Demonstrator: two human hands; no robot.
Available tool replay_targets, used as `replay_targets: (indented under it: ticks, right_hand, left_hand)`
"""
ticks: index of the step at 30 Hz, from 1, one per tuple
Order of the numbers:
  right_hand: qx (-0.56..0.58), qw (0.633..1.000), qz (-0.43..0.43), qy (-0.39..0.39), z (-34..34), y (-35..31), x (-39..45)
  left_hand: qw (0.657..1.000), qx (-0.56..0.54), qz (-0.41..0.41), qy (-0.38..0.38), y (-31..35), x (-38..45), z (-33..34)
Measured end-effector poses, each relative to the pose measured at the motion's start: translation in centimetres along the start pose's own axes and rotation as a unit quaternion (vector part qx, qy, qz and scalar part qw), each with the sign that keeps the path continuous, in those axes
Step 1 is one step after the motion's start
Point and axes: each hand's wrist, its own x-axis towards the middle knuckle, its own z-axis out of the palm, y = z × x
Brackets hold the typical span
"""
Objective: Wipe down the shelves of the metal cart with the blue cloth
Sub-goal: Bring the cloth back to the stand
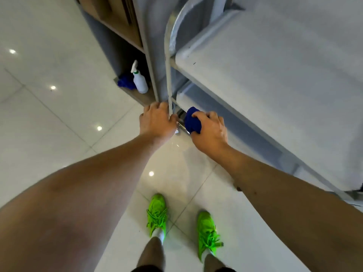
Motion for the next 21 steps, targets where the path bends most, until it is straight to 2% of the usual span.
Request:
replay_targets:
  ticks: [12,21]
  right_hand:
    - [0.024,0.983,-0.147,0.109,-21.0,-9.9,-1.5]
    - [0.040,0.954,-0.202,0.216,-30.7,-17.7,-0.8]
  left_hand:
    - [0.986,0.007,0.026,0.166,9.9,-1.8,-22.4]
    - [0.965,0.033,0.044,0.256,12.0,0.0,-37.4]
